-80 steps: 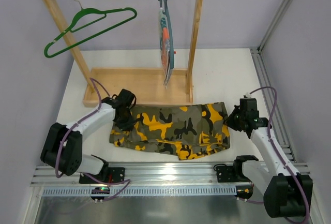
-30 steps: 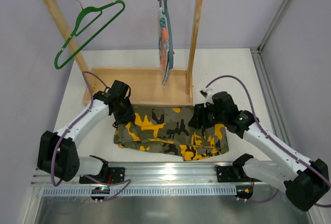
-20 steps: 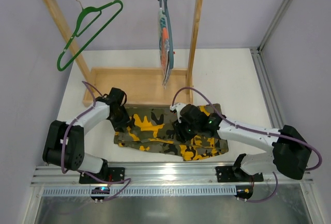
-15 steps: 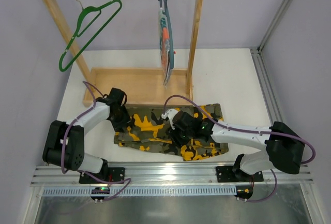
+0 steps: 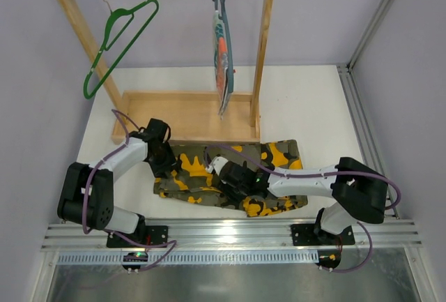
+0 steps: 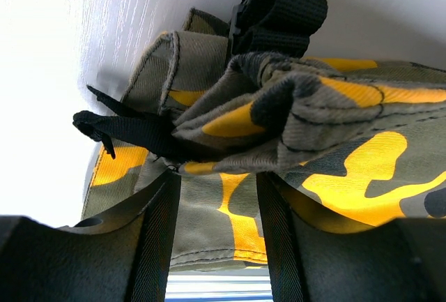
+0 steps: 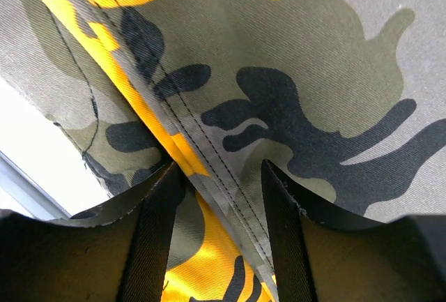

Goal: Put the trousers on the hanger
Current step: Fold the trousers, then grab a hanger with the left arm

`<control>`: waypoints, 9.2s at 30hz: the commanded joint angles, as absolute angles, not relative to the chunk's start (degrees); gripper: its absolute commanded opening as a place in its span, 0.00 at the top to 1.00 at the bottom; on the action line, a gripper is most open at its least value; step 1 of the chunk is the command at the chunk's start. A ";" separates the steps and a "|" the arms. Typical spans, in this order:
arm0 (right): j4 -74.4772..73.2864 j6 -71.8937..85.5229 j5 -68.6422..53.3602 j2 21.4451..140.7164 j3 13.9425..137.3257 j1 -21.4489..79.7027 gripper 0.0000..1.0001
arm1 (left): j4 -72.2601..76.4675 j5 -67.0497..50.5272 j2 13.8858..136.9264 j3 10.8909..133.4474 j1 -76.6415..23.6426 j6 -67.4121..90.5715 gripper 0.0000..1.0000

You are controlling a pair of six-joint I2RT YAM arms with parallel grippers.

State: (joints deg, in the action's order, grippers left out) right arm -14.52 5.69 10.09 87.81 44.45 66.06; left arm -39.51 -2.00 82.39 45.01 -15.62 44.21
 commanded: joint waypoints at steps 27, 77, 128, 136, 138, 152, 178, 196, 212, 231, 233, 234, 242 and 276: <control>-25.03 8.35 13.53 80.33 49.30 73.56 0.96 | -44.29 9.75 87.36 46.93 -15.47 45.88 0.41; -19.95 29.36 -3.60 53.79 38.32 33.58 0.63 | -41.24 -2.17 67.58 54.23 -15.73 38.68 0.49; -13.45 26.89 -34.98 70.32 33.76 3.60 0.66 | -42.27 7.73 91.14 41.13 3.16 51.50 1.00; -3.17 27.34 -34.62 83.04 27.33 -3.16 0.68 | -44.47 12.21 88.95 40.17 3.25 52.82 1.00; -1.68 28.04 -35.33 85.16 27.33 -3.16 0.68 | -44.82 12.48 88.51 40.08 3.25 53.52 1.00; -16.61 28.47 -34.35 74.45 40.52 -3.08 0.66 | -50.10 7.05 73.75 47.03 3.16 53.70 0.85; -3.68 30.68 -30.86 88.25 37.97 -2.55 0.85 | -32.51 -6.08 85.51 44.29 1.14 49.75 0.82; -20.79 28.13 -21.89 73.32 43.93 -2.46 0.66 | -35.68 -9.05 78.68 50.79 1.23 46.06 0.52; -45.53 27.33 -5.62 53.79 78.48 20.39 0.13 | -32.70 -24.61 54.85 62.74 -3.25 41.05 0.00; -42.01 23.82 -14.95 43.60 69.44 20.74 0.13 | -38.75 0.86 66.70 100.44 -15.56 13.11 0.17; -42.10 22.68 -14.50 42.63 69.08 20.83 0.13 | -38.15 3.24 68.90 104.30 -15.56 9.85 0.17; -42.10 22.33 -14.41 42.45 69.00 20.74 0.13 | -35.88 3.95 69.17 104.59 -15.64 9.15 0.18; -41.93 20.57 -15.73 42.63 68.29 20.74 0.12 | -36.38 11.34 76.19 111.88 -12.93 1.50 0.17; -40.87 18.72 -13.54 41.75 63.46 20.66 0.12 | -28.92 -28.73 78.23 103.71 11.42 8.26 0.29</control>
State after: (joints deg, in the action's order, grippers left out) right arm -43.31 19.57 -14.17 42.59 63.75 20.51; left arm -32.77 -24.93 81.82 103.13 11.03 8.38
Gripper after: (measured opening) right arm 0.884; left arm 0.702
